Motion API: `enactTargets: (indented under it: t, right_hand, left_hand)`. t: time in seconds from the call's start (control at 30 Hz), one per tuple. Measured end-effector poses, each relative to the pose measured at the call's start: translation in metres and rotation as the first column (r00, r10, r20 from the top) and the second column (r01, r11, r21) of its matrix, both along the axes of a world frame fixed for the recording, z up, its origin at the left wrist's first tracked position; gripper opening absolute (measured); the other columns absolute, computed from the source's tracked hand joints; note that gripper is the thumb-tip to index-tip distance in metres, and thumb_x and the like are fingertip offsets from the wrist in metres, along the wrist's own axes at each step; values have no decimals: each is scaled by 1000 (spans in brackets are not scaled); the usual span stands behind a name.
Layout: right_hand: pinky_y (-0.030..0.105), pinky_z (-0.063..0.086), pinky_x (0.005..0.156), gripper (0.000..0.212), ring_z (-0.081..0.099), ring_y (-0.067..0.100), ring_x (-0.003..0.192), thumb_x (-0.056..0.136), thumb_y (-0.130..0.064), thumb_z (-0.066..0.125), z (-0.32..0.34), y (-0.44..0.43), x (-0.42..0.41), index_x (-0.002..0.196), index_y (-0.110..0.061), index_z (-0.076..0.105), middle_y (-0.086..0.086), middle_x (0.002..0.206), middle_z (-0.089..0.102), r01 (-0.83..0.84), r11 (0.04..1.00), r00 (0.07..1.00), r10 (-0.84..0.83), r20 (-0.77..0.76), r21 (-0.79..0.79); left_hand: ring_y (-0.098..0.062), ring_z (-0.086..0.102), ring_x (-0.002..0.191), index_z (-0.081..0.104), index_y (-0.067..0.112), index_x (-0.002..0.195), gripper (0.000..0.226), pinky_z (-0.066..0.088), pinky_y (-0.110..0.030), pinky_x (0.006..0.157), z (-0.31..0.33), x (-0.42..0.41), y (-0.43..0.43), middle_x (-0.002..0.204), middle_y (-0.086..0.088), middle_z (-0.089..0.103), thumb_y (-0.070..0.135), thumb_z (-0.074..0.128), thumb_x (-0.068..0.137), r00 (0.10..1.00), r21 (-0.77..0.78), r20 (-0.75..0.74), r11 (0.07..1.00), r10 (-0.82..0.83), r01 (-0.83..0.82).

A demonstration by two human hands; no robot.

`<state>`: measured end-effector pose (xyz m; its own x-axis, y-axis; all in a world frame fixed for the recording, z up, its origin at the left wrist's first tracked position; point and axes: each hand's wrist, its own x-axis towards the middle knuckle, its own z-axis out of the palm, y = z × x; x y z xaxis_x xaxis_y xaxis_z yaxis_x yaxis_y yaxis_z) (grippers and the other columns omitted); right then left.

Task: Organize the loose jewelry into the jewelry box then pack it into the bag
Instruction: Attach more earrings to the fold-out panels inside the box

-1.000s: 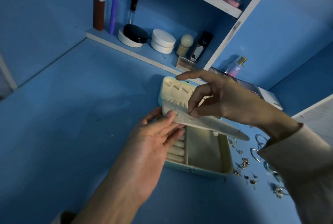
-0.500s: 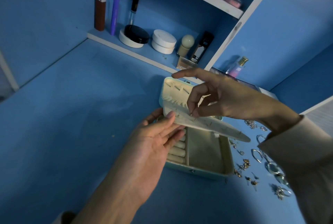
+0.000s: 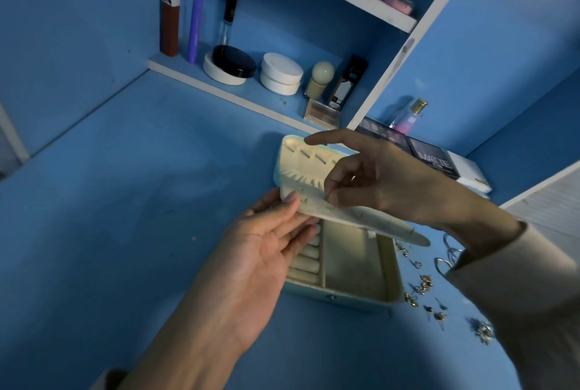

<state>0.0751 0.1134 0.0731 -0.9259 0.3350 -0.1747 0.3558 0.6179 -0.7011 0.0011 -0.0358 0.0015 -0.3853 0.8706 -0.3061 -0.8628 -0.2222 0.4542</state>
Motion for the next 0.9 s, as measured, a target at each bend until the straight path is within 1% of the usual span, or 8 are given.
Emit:
enactTargets:
  t: [0.1, 0.17, 0.23, 0.37, 0.53, 0.7, 0.83, 0.9]
  right_hand:
    - [24, 50, 75, 59, 61, 17, 72, 81, 8, 63, -1, 1, 11, 126, -28, 48, 11, 81, 69, 68, 997, 994, -70, -85, -34]
    - [28, 51, 76, 40, 63, 16, 76, 84, -4, 65, 3, 2, 21, 117, -25, 55, 8, 84, 69, 90, 996, 987, -88, -133, 9]
    - [29, 50, 78, 22, 64, 13, 82, 82, -29, 68, 7, 1, 34, 103, -25, 63, 1, 87, 69, 74, 991, 987, -56, -152, 115]
    - [22, 45, 75, 28, 60, 12, 91, 72, -57, 63, 10, 0, 52, 89, -35, 65, -9, 91, 65, 9, 929, 992, 37, -117, 370]
    - [24, 47, 71, 14, 59, 10, 82, 77, -39, 67, 8, 8, 52, 86, -29, 66, -7, 86, 65, 134, 895, 965, -21, -260, 426]
    - [19, 44, 67, 7, 55, 6, 76, 80, -32, 68, 6, 19, 41, 81, -25, 66, -1, 81, 64, 252, 828, 931, -66, -360, 501]
    - [5, 34, 67, 18, 47, 3, 71, 79, -26, 61, 0, 25, 34, 90, -15, 70, -1, 78, 55, 341, 750, 895, -74, -440, 567]
    - [8, 34, 69, 24, 48, 7, 72, 80, -21, 59, -4, 28, 31, 99, -12, 70, 1, 80, 55, 371, 711, 887, -80, -455, 598]
  left_hand:
    - [-20, 66, 104, 62, 14, 94, 23, 48, -30, 92, 3, 1, 1, 109, -11, 71, 15, 60, 71, 1000, -24, -19, 1000, -4, 3]
    - [-18, 68, 101, 63, 12, 101, 30, 47, -30, 91, 6, 1, 1, 107, -10, 72, 17, 60, 72, 1000, -39, -29, 999, -7, 6]
    - [-18, 68, 98, 63, 10, 106, 32, 47, -31, 91, 9, 2, 2, 107, -11, 71, 18, 60, 75, 1000, -51, -23, 999, -4, 2]
    - [-23, 68, 100, 59, 11, 101, 20, 45, -36, 96, 17, 4, 4, 108, -17, 70, 16, 57, 81, 999, -55, 23, 998, 32, -30]
    - [-24, 65, 105, 53, 13, 106, 16, 43, -35, 98, 23, 2, 14, 98, -20, 71, 15, 46, 91, 999, -57, -5, 998, 35, -36]
    - [-23, 66, 100, 51, 17, 107, 16, 49, -33, 89, 18, -8, 24, 101, -16, 72, 11, 47, 92, 965, -104, -261, 994, -10, -18]
    - [-6, 63, 68, 57, 21, 99, 22, 51, -22, 59, 9, -21, 32, 83, -1, 71, 2, 54, 89, 778, -170, -628, 975, 3, -141]
    - [4, 56, 69, 58, 29, 94, 26, 44, -16, 63, 2, -29, 39, 85, 8, 64, 3, 59, 87, 517, -134, -855, 944, 43, -301]
